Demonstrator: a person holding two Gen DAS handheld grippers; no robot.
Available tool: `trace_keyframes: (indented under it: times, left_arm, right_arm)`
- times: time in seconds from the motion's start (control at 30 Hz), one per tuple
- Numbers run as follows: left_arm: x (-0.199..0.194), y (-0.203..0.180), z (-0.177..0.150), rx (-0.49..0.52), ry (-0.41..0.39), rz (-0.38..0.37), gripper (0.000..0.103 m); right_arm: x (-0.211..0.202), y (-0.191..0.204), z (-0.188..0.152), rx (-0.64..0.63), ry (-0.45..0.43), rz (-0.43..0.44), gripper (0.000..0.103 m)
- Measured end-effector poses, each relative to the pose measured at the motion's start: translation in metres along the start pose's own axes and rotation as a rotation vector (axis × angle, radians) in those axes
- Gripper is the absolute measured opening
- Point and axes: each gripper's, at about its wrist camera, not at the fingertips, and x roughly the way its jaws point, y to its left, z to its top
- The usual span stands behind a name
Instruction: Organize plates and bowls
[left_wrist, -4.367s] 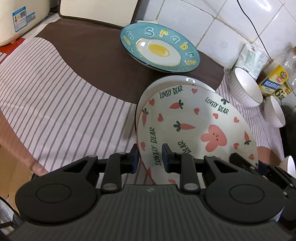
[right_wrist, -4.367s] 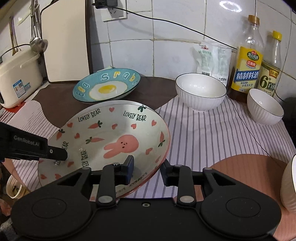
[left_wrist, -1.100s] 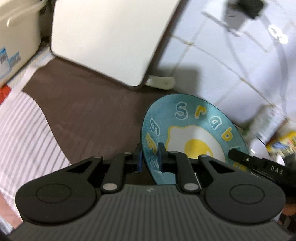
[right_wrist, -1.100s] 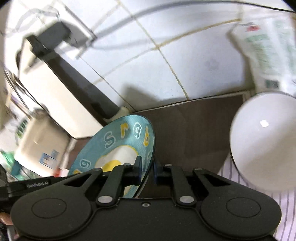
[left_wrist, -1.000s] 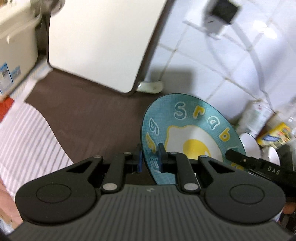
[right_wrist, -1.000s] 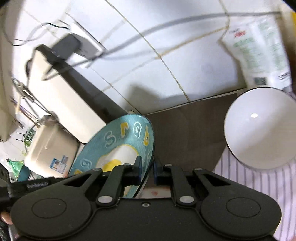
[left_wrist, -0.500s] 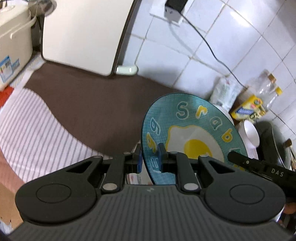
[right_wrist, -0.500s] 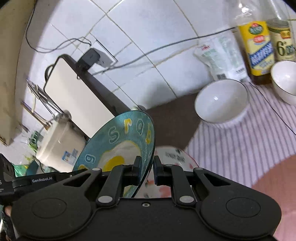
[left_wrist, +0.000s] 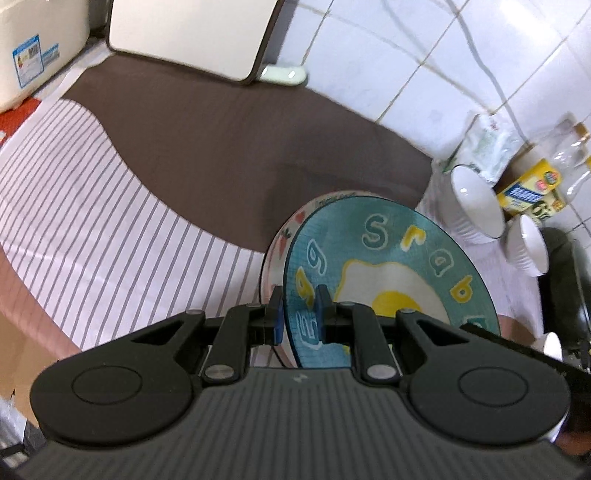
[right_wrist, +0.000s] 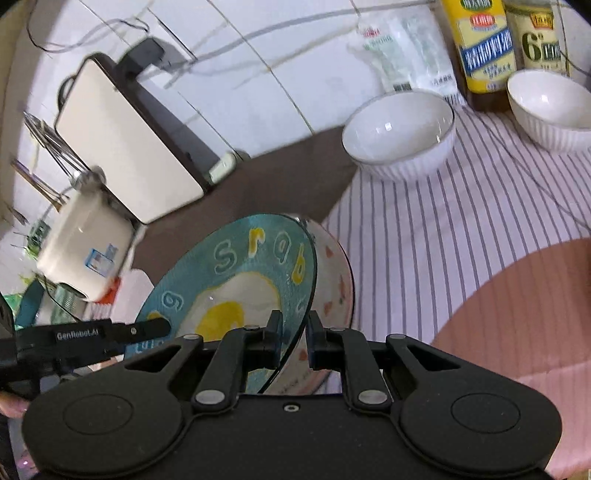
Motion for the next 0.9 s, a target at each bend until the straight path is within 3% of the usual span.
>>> trace_keyframes:
  times: [0.37, 0.67, 0.9]
  left_arm:
    - [0.016, -0.007, 0.005, -0.018, 0.049, 0.054, 0.015]
    - [0.019, -0.020, 0.008, -0.023, 0.082, 0.122, 0.016]
    - [0.019, -0.027, 0.006, -0.012, 0.089, 0.148, 0.017]
  right_arm:
    - [0.010, 0.000, 0.010, -0.009, 0.075, -0.052, 0.018]
    - [0.012, 0.023, 0.016, -0.086, 0.127, -0.199, 0.023]
    - [0.015, 0.017, 0.007, -0.127, 0.130, -0.187, 0.030]
